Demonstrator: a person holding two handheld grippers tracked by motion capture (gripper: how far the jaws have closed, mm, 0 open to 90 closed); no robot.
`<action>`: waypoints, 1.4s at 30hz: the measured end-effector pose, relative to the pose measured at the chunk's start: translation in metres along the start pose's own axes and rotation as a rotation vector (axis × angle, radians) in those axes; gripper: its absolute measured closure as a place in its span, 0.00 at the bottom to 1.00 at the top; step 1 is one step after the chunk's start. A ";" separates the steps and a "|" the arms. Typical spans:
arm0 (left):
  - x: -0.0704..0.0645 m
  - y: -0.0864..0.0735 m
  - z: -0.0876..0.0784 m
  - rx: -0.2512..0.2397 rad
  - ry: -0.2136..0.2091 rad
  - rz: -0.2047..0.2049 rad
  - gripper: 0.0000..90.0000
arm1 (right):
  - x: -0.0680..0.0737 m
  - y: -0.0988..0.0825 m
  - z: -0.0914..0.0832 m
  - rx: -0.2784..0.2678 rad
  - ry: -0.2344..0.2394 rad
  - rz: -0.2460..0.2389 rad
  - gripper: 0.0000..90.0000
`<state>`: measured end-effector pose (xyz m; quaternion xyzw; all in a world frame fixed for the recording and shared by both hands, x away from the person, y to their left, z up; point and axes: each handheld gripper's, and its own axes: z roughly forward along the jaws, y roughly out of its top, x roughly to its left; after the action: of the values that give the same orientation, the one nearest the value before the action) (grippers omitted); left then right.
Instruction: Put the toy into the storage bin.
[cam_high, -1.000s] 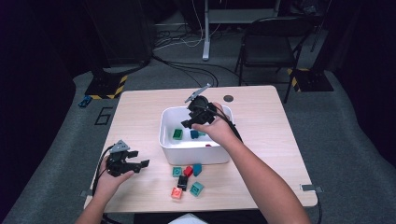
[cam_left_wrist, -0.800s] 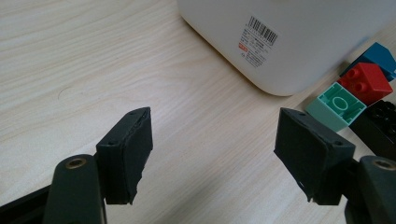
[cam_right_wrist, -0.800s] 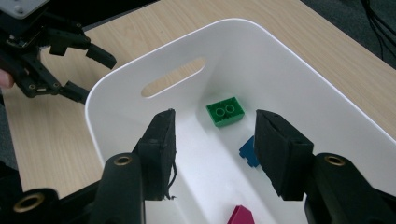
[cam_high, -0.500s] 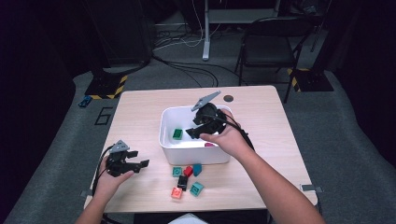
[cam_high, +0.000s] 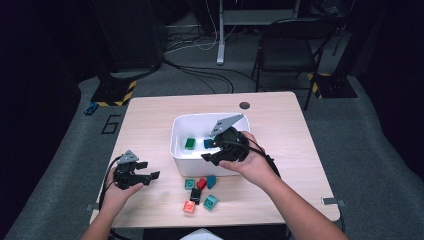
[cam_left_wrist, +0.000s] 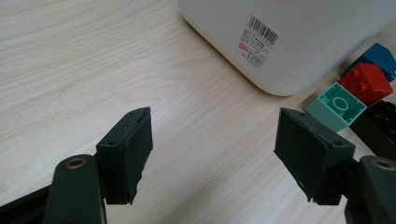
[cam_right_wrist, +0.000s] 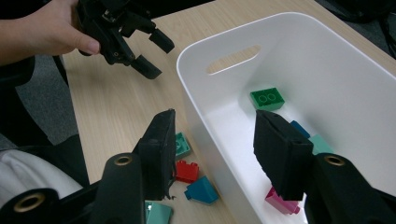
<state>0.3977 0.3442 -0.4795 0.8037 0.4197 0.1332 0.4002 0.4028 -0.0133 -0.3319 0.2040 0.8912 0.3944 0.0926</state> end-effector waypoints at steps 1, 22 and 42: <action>0.000 0.000 0.000 0.000 0.000 0.000 0.30 | 0.002 -0.003 0.000 0.002 0.003 0.000 0.54; 0.000 0.000 0.000 0.005 -0.005 -0.003 0.30 | 0.023 -0.056 0.032 0.028 0.039 0.013 0.54; -0.001 0.000 0.001 0.008 -0.004 -0.003 0.30 | 0.028 -0.111 0.062 0.101 0.064 0.064 0.55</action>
<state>0.3972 0.3432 -0.4803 0.8049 0.4208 0.1291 0.3980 0.3659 -0.0274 -0.4560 0.2242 0.9054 0.3582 0.0411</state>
